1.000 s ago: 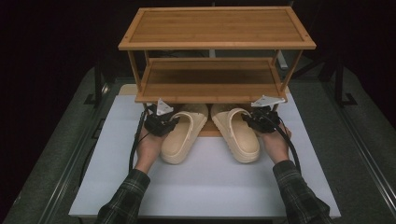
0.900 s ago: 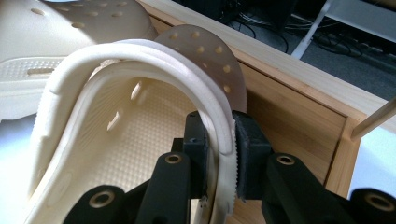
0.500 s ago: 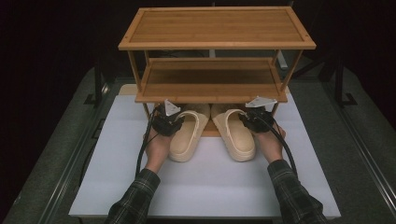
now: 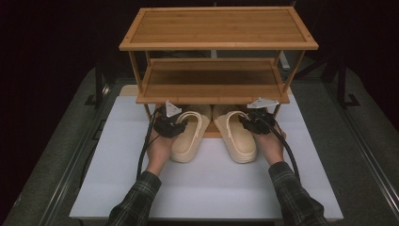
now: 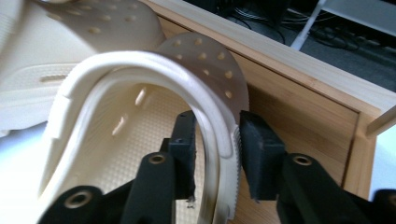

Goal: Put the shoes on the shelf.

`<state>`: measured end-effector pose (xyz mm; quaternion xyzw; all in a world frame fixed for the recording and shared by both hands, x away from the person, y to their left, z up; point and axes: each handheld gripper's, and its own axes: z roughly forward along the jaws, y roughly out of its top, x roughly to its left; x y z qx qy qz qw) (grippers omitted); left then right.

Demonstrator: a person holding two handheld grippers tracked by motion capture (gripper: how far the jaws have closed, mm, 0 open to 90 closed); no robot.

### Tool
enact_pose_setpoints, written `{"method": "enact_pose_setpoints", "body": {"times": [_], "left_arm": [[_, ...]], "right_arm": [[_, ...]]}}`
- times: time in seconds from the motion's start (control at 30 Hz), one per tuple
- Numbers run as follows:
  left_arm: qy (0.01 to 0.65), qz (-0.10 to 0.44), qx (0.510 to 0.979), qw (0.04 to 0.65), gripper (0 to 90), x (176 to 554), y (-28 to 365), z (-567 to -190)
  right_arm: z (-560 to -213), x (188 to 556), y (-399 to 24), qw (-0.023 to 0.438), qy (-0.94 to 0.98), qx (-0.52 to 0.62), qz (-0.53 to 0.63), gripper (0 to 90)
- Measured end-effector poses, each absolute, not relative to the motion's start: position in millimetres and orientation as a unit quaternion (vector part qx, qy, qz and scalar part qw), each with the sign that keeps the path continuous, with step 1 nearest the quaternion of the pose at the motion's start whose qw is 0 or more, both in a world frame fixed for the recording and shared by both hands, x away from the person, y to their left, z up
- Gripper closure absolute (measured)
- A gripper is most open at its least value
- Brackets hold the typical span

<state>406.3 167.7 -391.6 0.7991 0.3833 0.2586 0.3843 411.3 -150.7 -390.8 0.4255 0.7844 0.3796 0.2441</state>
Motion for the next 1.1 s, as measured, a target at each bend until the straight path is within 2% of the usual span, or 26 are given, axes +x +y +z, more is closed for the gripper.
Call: {"method": "enact_pose_setpoints", "body": {"times": [0.33, 0.4, 0.47, 0.5, 0.6, 0.73, 0.9, 1.1], "left_arm": [[0.367, 0.203, 0.810, 0.410, 27.0, 389, 193, -376], [0.356, 0.194, 0.813, 0.417, 22.3, 383, 198, -373], [0.348, 0.180, 0.815, 0.426, 18.2, 376, 204, -372], [0.345, 0.170, 0.817, 0.430, 17.0, 372, 207, -372], [0.330, 0.154, 0.823, 0.435, 11.5, 360, 216, -376], [0.319, 0.147, 0.833, 0.427, 1.7, 344, 226, -389], [0.310, 0.136, 0.842, 0.419, 0.0, 331, 237, -410], [0.289, 0.135, 0.854, 0.411, 0.0, 330, 228, -425]], "right_arm": [[-380, 393, -169, 0.185, 0.779, 0.431, 0.416, 30.4], [-377, 385, -174, 0.182, 0.778, 0.427, 0.423, 24.5], [-377, 377, -179, 0.166, 0.779, 0.426, 0.428, 13.0], [-378, 373, -182, 0.160, 0.781, 0.422, 0.433, 12.7], [-382, 360, -189, 0.151, 0.786, 0.414, 0.433, 2.1], [-392, 345, -202, 0.135, 0.788, 0.405, 0.444, 1.8], [-409, 330, -214, 0.114, 0.792, 0.403, 0.444, 0.4], [-428, 325, -212, 0.094, 0.804, 0.386, 0.442, 0.0]]}}
